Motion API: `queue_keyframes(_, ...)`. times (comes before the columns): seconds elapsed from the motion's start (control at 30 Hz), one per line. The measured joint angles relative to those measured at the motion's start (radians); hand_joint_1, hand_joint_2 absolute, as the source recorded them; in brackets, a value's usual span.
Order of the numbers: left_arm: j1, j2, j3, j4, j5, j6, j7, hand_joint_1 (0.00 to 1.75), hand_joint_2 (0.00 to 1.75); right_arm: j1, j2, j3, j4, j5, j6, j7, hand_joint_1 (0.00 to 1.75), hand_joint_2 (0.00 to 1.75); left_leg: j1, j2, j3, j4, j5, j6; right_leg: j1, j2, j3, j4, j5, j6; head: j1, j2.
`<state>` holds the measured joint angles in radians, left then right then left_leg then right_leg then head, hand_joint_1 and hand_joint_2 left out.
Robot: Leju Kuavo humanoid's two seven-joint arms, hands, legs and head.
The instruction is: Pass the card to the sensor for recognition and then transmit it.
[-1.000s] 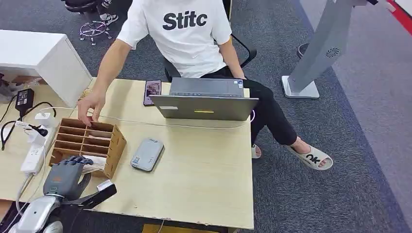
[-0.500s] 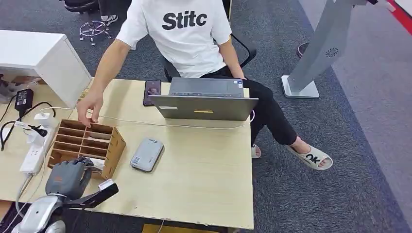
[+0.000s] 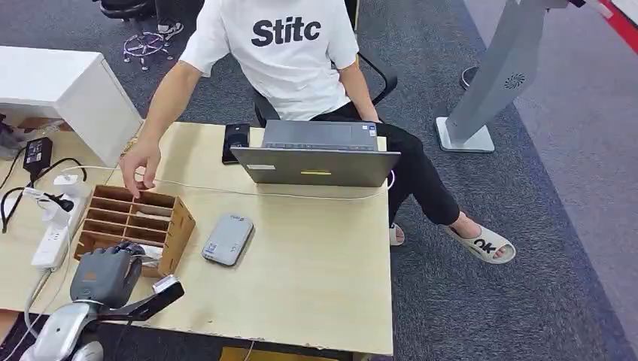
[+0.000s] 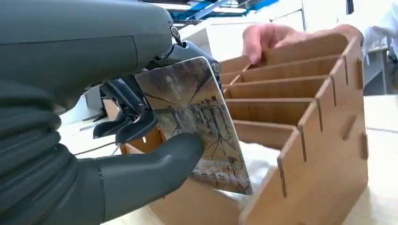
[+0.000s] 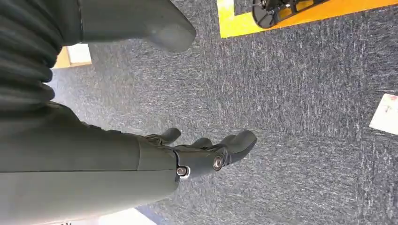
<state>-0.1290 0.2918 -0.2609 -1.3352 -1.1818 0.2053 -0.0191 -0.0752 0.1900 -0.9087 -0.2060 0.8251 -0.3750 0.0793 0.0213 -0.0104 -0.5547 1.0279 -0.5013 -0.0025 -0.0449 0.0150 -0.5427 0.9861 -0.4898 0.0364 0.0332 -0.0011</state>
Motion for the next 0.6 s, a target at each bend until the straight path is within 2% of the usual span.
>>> queue_keyframes(0.13,-0.005,-0.005,0.037,-0.059,0.073,0.036,-0.025,1.75,1.75,0.0,0.0,0.0,0.0,0.009,0.001,0.0,0.0,1.75,0.0,0.0,0.0,0.0,0.0,0.0,0.0,0.0,0.0,0.0,0.0,0.0,0.0,0.0)
queue_keyframes(0.37,-0.08,-0.006,0.128,-0.159,0.201,0.016,-0.057,1.75,1.75,0.0,0.0,0.0,0.0,0.03,0.006,-0.004,0.0,1.75,0.0,-0.001,0.0,0.0,0.001,0.0,0.0,-0.001,0.0,0.0,0.0,0.0,0.0,0.0)
queue_keyframes(0.5,-0.15,-0.006,0.17,-0.16,0.212,0.01,-0.055,1.75,1.75,-0.001,0.0,0.0,0.0,0.042,0.011,-0.001,0.0,1.75,0.0,-0.001,0.0,0.0,0.001,0.0,0.0,-0.001,0.0,0.0,0.0,0.0,0.0,0.0)
queue_keyframes(0.6,-0.204,-0.004,0.19,-0.15,0.168,0.024,-0.027,1.75,1.75,-0.001,0.0,0.002,0.0,0.057,0.013,0.001,0.0,1.75,0.0,-0.001,0.0,0.0,0.001,0.0,0.0,-0.001,0.0,0.0,0.0,0.0,0.0,0.0)
